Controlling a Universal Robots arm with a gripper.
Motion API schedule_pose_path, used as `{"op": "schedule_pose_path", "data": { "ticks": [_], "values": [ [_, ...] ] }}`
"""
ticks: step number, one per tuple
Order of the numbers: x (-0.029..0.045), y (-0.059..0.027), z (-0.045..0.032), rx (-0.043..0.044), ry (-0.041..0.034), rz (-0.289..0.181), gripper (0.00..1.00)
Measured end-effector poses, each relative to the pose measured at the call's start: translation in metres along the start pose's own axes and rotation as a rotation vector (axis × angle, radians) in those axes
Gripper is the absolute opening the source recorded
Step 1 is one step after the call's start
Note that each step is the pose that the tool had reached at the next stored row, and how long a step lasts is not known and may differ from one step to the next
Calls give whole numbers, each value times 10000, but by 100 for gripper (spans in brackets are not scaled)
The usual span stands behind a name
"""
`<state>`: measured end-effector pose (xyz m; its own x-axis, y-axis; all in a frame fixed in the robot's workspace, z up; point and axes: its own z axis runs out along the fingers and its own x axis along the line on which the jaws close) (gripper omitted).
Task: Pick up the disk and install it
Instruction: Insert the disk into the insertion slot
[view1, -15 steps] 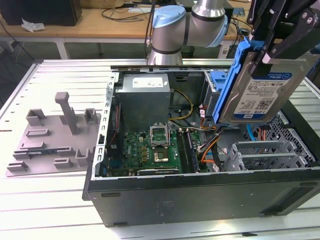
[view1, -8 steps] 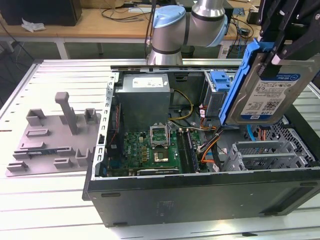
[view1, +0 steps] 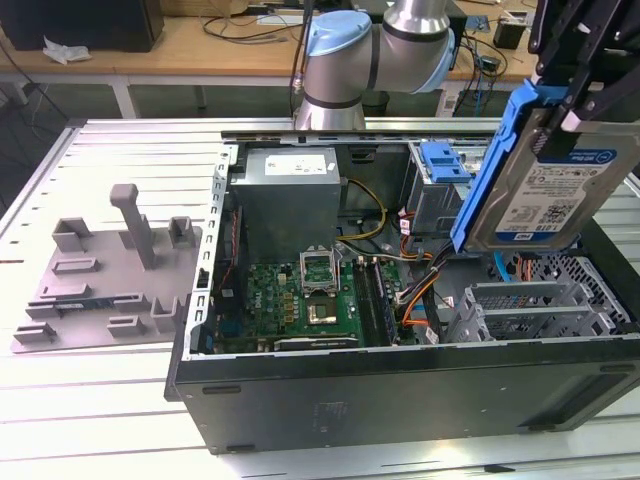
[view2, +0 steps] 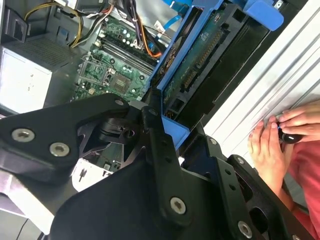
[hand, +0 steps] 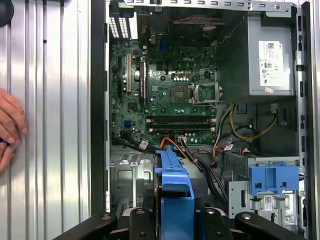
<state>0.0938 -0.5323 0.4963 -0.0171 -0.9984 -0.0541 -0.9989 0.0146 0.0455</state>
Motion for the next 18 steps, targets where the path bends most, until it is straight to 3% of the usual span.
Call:
{"op": "schedule_pose_path", "data": {
  "ticks": [7,18],
  "values": [
    [1,-142,-2,-3,70,-80,37],
    [10,-169,5,-3,113,-81,37]
  ]
}}
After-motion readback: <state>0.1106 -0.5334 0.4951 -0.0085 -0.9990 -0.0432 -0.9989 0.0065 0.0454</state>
